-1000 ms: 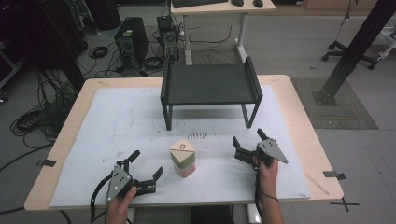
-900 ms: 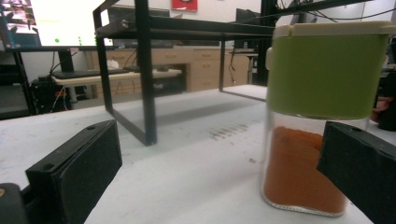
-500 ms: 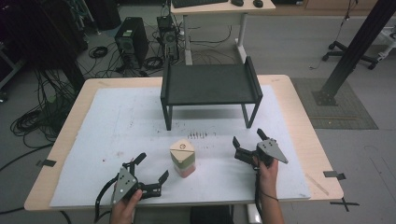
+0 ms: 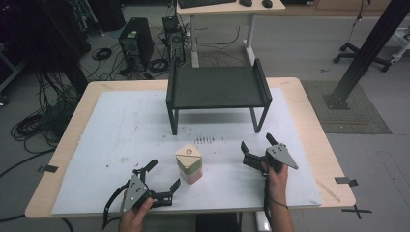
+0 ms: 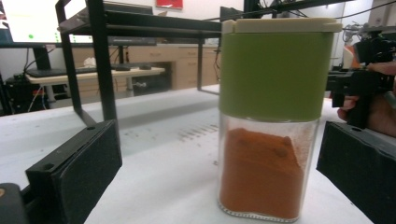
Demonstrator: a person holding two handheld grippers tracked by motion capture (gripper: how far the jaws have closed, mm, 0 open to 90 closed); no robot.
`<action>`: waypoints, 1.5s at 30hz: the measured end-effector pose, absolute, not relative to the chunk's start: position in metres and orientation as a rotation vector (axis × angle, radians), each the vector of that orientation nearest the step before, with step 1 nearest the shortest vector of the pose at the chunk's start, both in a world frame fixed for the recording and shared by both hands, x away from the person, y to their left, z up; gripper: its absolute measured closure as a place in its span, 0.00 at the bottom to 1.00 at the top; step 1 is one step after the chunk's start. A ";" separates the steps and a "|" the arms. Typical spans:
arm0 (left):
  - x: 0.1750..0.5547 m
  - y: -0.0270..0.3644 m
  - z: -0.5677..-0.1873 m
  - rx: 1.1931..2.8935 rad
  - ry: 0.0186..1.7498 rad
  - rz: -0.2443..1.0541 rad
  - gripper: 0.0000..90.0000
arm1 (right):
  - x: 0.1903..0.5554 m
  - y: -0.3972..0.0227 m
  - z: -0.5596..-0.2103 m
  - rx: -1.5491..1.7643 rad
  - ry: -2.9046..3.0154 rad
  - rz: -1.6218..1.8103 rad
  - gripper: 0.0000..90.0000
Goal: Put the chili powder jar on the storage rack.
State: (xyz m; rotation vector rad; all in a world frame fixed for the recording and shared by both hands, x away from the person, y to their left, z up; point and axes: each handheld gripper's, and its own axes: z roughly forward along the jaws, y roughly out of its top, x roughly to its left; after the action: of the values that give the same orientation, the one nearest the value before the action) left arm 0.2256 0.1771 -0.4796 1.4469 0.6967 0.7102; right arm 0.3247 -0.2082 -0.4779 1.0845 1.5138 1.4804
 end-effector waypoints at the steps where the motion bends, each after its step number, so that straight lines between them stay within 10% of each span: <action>1: 0.226 0.177 -0.480 1.447 0.697 0.710 0.00 | 0.325 -0.208 -0.478 1.085 1.514 1.480 0.00; 45: 0.238 0.149 -0.479 1.480 0.636 0.645 0.00 | 0.325 -0.208 -0.478 1.082 1.519 1.482 0.00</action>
State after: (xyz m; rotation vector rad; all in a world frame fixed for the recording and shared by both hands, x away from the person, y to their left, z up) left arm 0.2382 0.1490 -0.4792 1.4798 0.6365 0.6451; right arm 0.3249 -0.2083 -0.4778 1.0823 1.5194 1.4822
